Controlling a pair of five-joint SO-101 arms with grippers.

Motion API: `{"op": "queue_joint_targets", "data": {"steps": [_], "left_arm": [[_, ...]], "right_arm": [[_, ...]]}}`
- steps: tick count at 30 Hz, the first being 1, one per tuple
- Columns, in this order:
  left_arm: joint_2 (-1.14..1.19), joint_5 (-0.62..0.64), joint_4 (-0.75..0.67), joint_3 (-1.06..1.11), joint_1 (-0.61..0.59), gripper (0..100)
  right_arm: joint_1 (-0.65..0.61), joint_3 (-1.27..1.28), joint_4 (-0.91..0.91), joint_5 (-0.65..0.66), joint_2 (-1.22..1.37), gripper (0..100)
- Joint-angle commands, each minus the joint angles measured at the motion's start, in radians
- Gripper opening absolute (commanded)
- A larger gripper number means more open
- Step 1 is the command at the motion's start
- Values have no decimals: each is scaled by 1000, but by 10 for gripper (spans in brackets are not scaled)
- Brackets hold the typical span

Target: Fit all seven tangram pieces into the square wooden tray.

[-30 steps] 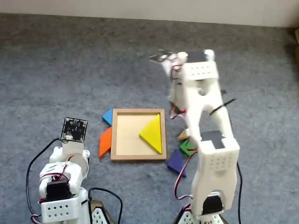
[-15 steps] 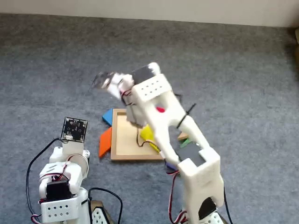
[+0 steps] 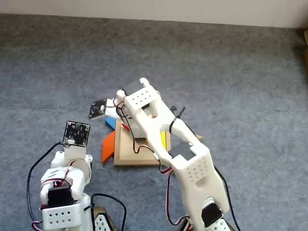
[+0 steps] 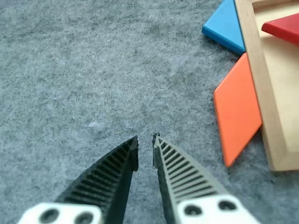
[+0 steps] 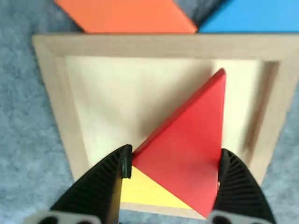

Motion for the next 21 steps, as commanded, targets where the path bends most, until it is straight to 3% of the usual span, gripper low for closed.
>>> {"op": "queue_joint_targets", "data": {"steps": [1,8,14,21], "left_arm": [[-36,0,-8,19,-8,74],[-36,0,-8,19,-8,74],[-36,0,-8,19,-8,74],[-36,0,-8,19,-8,74]], "right_arm": [[-12,-12,-31,11,-18,199],[-7,-73,-31,-68,-10,204],[-4,-91,-31,-135,-8,335],[-4,-90,-27,-140,-13,340]]}}
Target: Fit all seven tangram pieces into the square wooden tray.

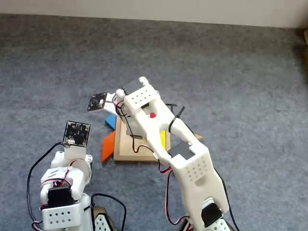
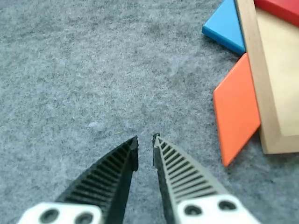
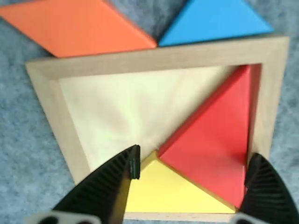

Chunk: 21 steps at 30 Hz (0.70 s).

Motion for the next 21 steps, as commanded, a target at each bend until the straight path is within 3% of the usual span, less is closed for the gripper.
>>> {"op": "queue_joint_targets", "data": {"steps": [1,8,11,15,21], "left_arm": [[-36,0,-8,19,-8,74],[-36,0,-8,19,-8,74],[-36,0,-8,19,-8,74],[-36,0,-8,19,-8,72],[-36,0,-8,19,-8,72]], "right_arm": [[-2,-59,-5,-14,-21,340],[1,-104,93,-17,-122,338],[15,-104,157,-18,-211,284],[51,-96,217,-103,-341,183],[151,39,234,-244,-518,167]]}}
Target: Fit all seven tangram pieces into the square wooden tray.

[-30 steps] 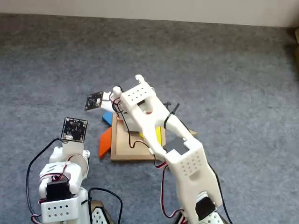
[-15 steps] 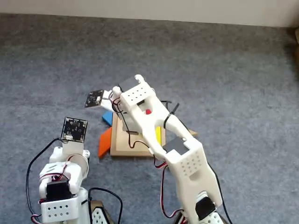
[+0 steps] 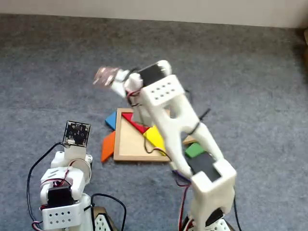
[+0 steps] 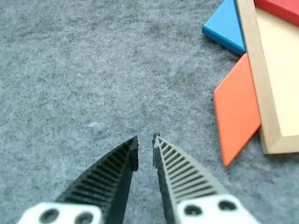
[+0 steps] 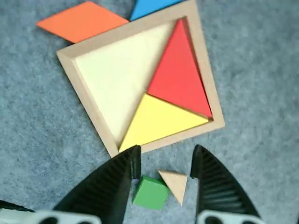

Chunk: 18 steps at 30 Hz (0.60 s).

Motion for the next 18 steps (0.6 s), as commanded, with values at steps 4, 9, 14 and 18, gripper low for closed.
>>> {"op": "queue_joint_targets", "data": {"steps": [4,9,14,18], "left_arm": [[-36,0,-8,19,-8,72],[-36,0,-8,19,-10,73],[-36,0,-8,19,-10,73],[-36,0,-8,19,-10,73]], "right_arm": [[120,222,7,-137,-259,167],[183,509,-96,-227,-481,168],[260,862,-309,-273,-705,173],[320,1096,-464,-307,-765,268]]}}
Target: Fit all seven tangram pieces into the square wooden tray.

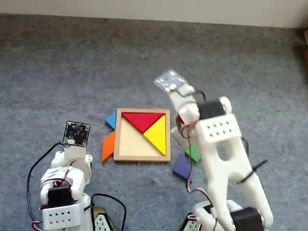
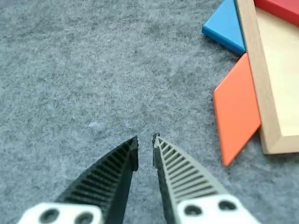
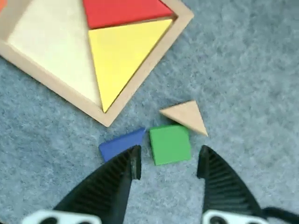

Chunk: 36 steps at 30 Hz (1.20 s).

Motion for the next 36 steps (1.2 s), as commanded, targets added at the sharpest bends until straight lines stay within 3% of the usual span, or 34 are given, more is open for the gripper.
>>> {"op": "queue_joint_targets", "data": {"steps": [1,20,26,31,36], "left_arm": [[-36,0,-8,19,-10,73],[-36,0,-9,19,-10,73],[-36,0,-9,19,-10,73],[-36,0,-9,19,-10,73],[-36,0,-8,19,-10,73]], "right_arm": [[62,168,-125,-28,-65,293],[101,265,-369,60,297,303],[101,265,-369,61,323,170],[111,248,-337,61,292,124],[134,131,-166,61,151,116]]}}
